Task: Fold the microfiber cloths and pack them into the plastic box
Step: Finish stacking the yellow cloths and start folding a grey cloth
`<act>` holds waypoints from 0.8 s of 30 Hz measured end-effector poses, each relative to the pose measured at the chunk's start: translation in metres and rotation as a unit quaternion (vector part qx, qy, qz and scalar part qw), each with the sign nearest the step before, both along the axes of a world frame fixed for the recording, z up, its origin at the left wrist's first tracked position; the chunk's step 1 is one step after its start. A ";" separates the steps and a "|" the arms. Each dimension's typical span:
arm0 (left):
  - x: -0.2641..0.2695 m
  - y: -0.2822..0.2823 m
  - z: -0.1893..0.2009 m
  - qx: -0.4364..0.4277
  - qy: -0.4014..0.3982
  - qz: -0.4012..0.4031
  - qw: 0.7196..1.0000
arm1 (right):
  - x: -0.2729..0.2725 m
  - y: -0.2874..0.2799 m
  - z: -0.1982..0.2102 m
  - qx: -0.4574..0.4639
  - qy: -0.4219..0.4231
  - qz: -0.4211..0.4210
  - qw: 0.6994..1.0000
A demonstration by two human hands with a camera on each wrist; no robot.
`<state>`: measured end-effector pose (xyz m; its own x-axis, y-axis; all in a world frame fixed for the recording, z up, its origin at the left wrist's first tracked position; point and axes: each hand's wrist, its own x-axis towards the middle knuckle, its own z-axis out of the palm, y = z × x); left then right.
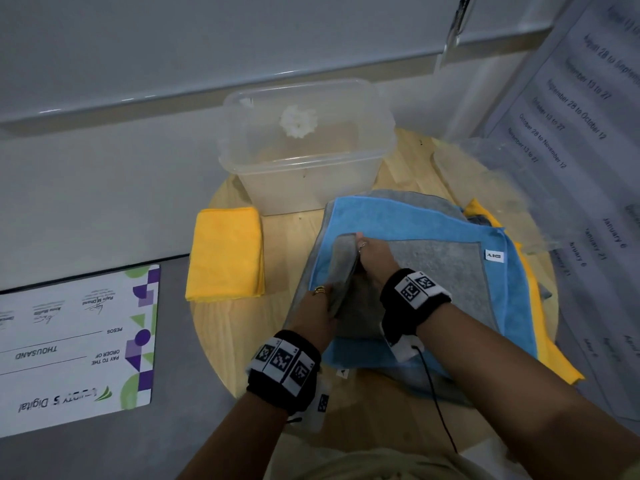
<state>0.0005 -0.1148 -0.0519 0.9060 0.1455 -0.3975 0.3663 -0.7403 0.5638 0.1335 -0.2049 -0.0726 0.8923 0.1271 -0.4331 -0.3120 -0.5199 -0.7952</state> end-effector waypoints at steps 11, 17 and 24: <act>0.037 -0.072 0.004 0.028 0.031 -0.110 0.993 | 0.029 -0.056 0.004 0.146 0.183 0.058 0.970; 0.028 -0.069 0.006 -0.049 0.013 -0.102 0.994 | 0.047 -0.070 -0.010 0.055 0.010 0.004 0.998; 0.035 -0.098 0.003 -0.004 0.010 -0.123 0.992 | 0.058 -0.100 -0.020 0.109 0.008 -0.053 0.993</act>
<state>0.0358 -0.2131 -0.0490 0.9061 -0.0818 -0.4152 0.1863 -0.8039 0.5649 0.1918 -0.3053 -0.0931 0.8987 0.1246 -0.4205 -0.3700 -0.2992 -0.8795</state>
